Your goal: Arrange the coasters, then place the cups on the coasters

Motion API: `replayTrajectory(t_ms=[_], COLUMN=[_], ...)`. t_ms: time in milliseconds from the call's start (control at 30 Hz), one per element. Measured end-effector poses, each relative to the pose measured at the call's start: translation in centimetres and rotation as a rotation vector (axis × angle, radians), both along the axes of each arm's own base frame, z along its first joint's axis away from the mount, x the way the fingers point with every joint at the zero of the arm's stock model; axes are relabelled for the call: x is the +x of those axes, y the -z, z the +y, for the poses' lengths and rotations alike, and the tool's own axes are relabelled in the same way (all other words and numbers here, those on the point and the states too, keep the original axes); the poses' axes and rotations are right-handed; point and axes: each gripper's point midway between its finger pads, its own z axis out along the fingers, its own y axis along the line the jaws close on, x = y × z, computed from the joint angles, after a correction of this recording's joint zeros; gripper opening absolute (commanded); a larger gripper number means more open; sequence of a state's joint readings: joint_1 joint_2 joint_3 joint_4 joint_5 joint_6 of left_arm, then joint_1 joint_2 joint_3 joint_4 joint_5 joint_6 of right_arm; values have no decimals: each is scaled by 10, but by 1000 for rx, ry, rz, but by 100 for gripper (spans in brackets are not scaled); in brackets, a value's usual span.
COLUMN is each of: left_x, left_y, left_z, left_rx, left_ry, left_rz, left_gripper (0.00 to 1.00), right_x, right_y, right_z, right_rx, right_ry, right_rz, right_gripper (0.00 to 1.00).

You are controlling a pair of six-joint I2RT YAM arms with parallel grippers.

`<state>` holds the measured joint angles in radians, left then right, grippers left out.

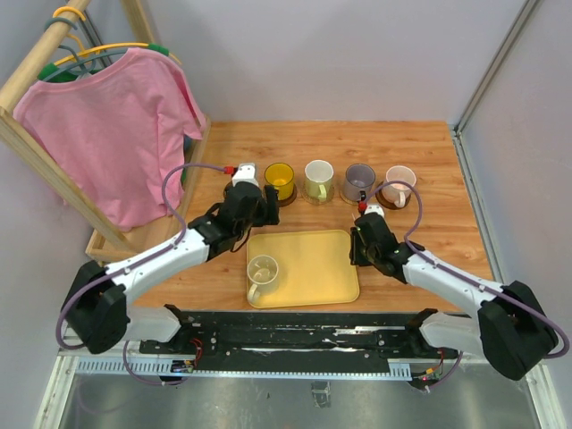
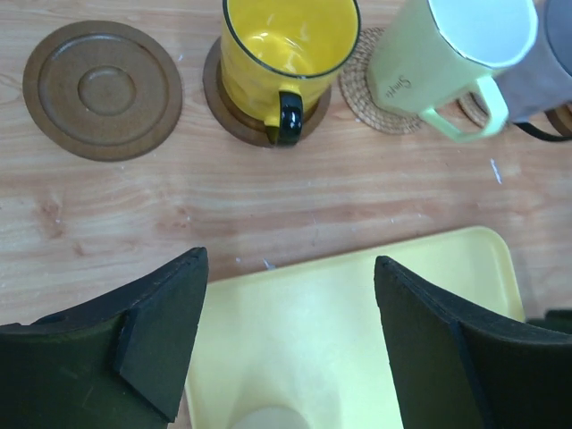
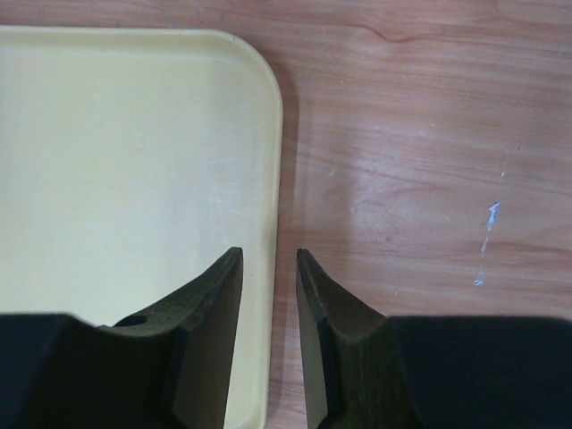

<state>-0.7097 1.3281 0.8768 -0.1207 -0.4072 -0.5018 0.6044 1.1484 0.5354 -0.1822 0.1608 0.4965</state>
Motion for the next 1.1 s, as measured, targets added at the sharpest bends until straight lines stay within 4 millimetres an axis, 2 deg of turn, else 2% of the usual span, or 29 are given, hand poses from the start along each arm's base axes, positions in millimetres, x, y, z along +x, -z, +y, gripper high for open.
replayTrajectory(t_ms=[333, 433, 467, 600, 733, 900, 1100], left_x=[-63, -78, -84, -102, -125, -153, -175], left_y=[2, -4, -5, -4, 7, 20, 29], left_z=[3, 3, 3, 3, 0, 1, 10], left_rx=[-69, -91, -96, -98, -90, -64, -39], left_ry=[166, 206, 221, 272, 326, 372, 384], left_rz=[-10, -21, -18, 14, 88, 178, 250], left_gripper=[79, 79, 79, 79, 80, 85, 87], right_x=[3, 3, 3, 3, 0, -11, -23], right_y=[19, 20, 20, 20, 19, 16, 7], right_z=[2, 1, 1, 1, -1, -6, -12], right_rx=[-27, -32, -33, -26, -18, -2, 21], right_ry=[1, 5, 3, 10, 16, 27, 44], right_rz=[40, 41, 40, 36, 32, 30, 22], right_gripper=[23, 4, 1, 1, 1, 1, 1])
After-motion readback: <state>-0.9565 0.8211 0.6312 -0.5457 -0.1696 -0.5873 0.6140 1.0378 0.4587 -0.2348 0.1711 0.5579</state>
